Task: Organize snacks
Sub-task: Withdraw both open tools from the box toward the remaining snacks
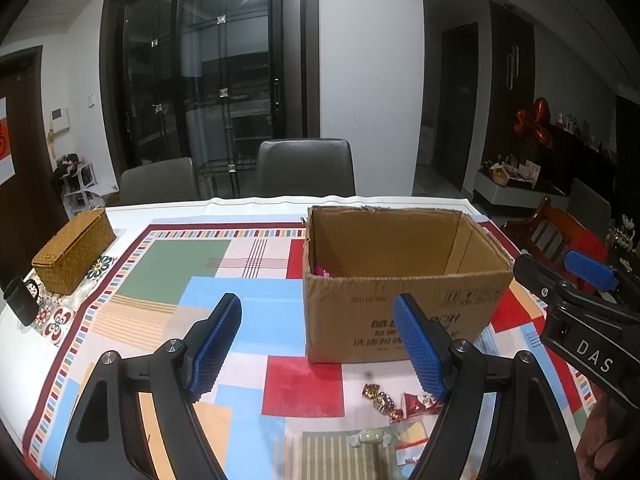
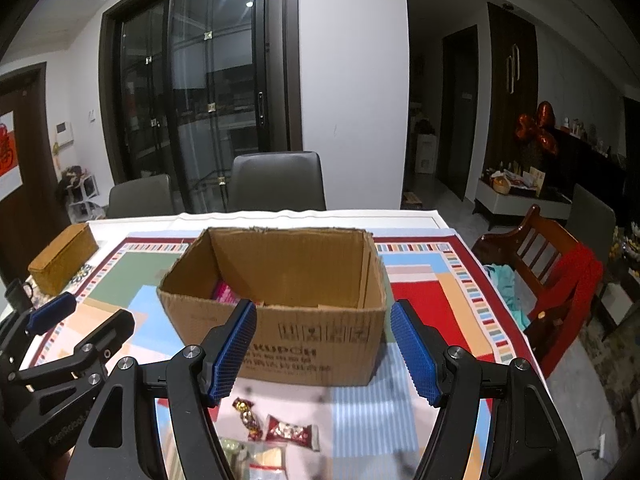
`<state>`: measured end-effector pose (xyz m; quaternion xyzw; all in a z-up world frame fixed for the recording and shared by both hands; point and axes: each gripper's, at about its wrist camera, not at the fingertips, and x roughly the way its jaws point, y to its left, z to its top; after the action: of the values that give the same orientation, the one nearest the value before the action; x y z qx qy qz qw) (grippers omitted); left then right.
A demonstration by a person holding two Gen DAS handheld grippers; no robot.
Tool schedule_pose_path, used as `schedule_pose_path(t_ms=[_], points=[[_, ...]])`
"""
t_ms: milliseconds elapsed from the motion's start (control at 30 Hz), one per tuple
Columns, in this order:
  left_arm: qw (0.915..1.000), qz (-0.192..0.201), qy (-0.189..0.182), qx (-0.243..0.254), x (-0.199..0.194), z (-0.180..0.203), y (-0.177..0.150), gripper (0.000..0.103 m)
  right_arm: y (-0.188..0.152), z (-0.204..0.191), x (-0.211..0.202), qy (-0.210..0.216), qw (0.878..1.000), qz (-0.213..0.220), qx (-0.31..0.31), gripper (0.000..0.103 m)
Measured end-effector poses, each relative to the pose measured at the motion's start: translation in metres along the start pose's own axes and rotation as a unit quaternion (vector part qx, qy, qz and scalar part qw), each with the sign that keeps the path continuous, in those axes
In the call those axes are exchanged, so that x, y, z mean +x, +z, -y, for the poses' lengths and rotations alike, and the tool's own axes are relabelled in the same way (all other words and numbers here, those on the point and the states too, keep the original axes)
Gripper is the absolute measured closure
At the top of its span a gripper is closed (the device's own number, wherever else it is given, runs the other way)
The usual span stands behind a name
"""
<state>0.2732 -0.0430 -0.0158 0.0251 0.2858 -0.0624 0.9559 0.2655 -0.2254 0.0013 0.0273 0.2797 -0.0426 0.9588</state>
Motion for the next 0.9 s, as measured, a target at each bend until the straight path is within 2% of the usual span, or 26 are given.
schedule_pose_path(t_ms=[567,900], points=[[0.9997,-0.02,-0.011,0.012,0.001,-0.004,-0.036,0.025,-0.029,-0.01,-0.004,-0.009,1.0,-0.024,-0.007,0.033],[0.9992,-0.026,-0.027,0.013,0.003,-0.003,-0.059,0.025,-0.055,-0.012,-0.003,0.002,0.999,-0.046,-0.009,0.033]])
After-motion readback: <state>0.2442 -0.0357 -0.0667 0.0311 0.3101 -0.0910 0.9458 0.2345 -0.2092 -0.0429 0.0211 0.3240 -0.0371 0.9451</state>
